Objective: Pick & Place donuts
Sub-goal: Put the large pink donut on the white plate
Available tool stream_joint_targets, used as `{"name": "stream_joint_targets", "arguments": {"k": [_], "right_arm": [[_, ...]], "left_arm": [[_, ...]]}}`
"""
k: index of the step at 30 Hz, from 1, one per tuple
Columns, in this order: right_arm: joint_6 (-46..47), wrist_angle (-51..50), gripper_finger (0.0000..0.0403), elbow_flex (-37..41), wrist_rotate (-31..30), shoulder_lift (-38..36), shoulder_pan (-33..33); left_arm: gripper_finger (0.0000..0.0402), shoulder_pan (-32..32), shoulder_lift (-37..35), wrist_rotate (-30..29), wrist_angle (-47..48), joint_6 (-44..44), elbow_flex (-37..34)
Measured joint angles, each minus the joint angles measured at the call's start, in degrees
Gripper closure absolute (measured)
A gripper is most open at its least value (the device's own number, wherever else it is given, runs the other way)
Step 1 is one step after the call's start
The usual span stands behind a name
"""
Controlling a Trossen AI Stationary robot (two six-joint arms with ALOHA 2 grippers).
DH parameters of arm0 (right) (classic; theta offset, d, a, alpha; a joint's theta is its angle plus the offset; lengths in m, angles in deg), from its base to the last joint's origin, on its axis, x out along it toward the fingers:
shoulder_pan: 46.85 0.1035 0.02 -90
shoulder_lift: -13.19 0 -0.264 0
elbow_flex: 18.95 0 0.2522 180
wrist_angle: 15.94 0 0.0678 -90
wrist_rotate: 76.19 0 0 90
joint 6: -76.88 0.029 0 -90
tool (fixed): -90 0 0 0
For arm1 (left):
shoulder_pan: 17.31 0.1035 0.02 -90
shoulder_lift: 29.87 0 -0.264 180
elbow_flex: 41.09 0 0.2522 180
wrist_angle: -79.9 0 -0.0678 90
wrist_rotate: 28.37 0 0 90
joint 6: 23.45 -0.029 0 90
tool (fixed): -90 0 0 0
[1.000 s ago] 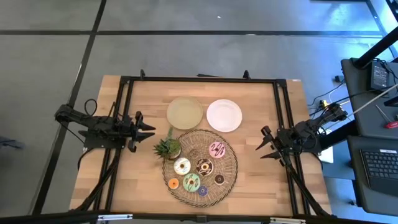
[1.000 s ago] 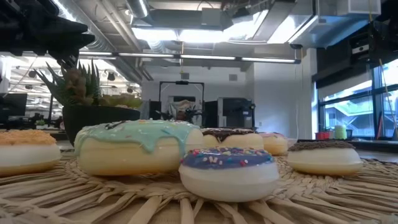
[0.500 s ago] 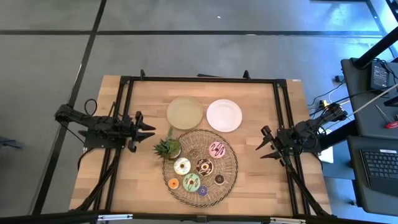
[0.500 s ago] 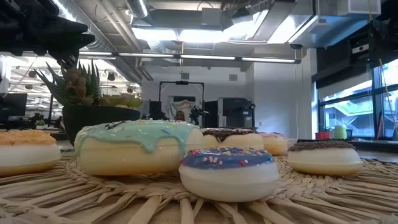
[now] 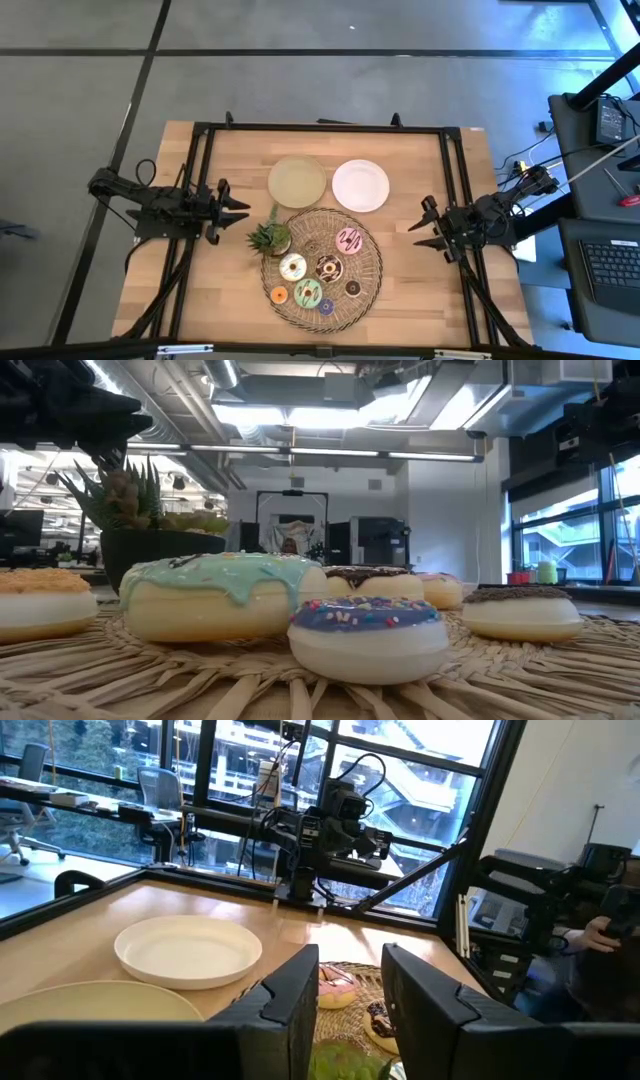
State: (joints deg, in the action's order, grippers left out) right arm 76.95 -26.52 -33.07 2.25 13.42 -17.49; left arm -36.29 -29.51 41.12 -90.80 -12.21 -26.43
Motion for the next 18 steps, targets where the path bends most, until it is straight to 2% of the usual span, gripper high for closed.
{"name": "stream_joint_targets", "arguments": {"k": [10, 18], "right_arm": [[4.21, 0.0, 0.0221, 0.01, -0.29, 0.02, 0.0], [5.38, 0.7, 0.0221, 0.02, -6.36, 0.04, -0.01]], "left_arm": [[0.0294, 0.02, 0.0, 0.02, 0.0, 0.0, 0.01], [0.0291, 0.0, 0.0, 0.01, 0.0, 0.01, 0.01]]}}
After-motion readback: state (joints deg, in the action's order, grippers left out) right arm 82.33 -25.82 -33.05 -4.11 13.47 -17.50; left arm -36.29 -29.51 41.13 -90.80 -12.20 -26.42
